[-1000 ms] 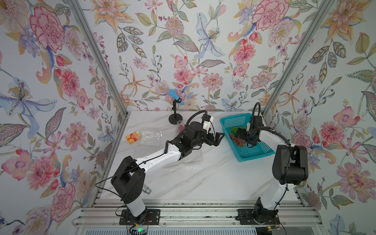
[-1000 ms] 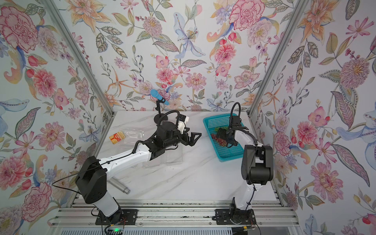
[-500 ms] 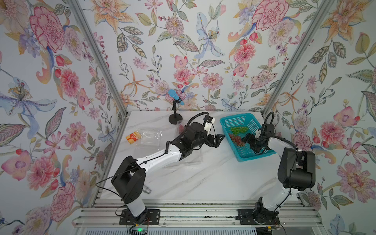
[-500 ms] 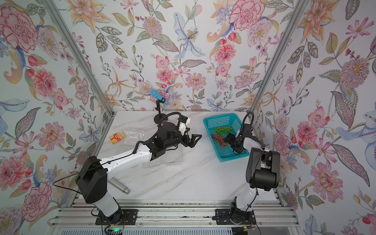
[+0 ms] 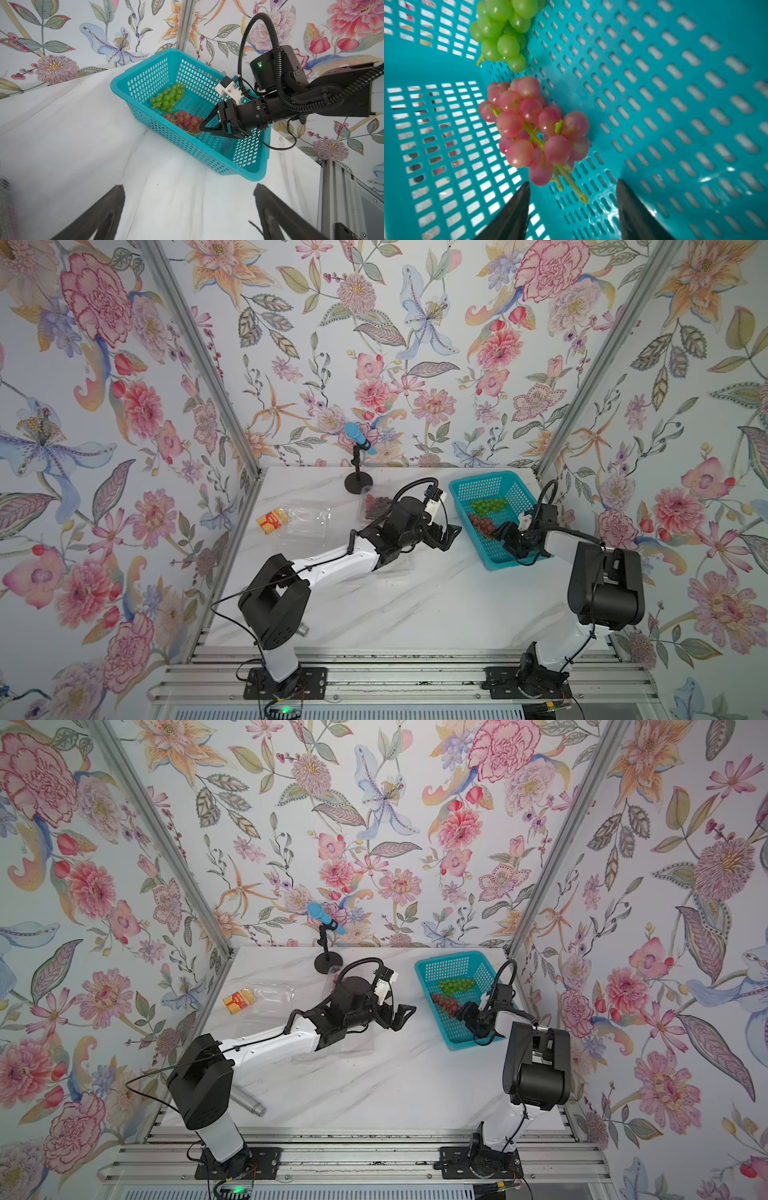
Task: Pack grapes into containers
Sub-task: Pick up the grape from the basket.
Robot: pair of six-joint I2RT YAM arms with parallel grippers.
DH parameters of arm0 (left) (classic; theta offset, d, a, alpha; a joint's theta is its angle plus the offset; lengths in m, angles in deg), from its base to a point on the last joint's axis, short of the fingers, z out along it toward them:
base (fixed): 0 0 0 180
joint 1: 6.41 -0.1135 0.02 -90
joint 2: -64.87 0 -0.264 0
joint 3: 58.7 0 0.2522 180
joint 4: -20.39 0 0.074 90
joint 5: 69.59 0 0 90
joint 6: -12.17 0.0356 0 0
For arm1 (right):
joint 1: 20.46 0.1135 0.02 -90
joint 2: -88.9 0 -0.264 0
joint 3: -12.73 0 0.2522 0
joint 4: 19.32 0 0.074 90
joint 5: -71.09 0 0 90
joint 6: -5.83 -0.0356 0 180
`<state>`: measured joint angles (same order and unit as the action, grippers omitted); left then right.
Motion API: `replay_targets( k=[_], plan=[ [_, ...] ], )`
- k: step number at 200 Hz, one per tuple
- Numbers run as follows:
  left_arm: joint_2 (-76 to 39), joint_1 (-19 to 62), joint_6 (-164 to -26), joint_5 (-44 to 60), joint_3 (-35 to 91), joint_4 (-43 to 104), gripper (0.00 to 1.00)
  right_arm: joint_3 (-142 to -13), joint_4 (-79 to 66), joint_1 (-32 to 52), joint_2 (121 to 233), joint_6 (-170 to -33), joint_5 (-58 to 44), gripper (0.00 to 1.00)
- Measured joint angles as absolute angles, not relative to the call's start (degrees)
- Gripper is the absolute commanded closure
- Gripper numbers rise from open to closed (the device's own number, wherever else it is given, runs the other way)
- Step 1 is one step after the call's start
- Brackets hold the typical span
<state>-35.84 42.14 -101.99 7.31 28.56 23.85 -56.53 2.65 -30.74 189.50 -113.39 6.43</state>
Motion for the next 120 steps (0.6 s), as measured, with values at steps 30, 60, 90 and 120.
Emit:
replay_targets(
  k=[30, 60, 90, 120],
  plan=[
    [-36.52, 42.14, -102.01, 7.29, 28.56, 23.83, 0.00, -55.68, -1.00, -30.83, 189.50, -114.50, 8.07, 0.52],
    [-37.26, 42.14, -102.01, 7.29, 28.56, 23.87, 0.00, -55.22, -3.18, -30.83, 189.50, -115.57, 9.21, 0.59],
    [-37.59, 42.14, -101.99, 7.31, 28.67, 23.89, 0.00, -55.22, -4.71, -30.83, 189.50, -116.12, 9.82, 0.66],
    [-37.70, 42.14, -101.73, 7.29, 29.04, 23.89, 0.00, -55.22, -5.26, -30.83, 189.50, -116.62, 10.22, 0.74]
  ],
)
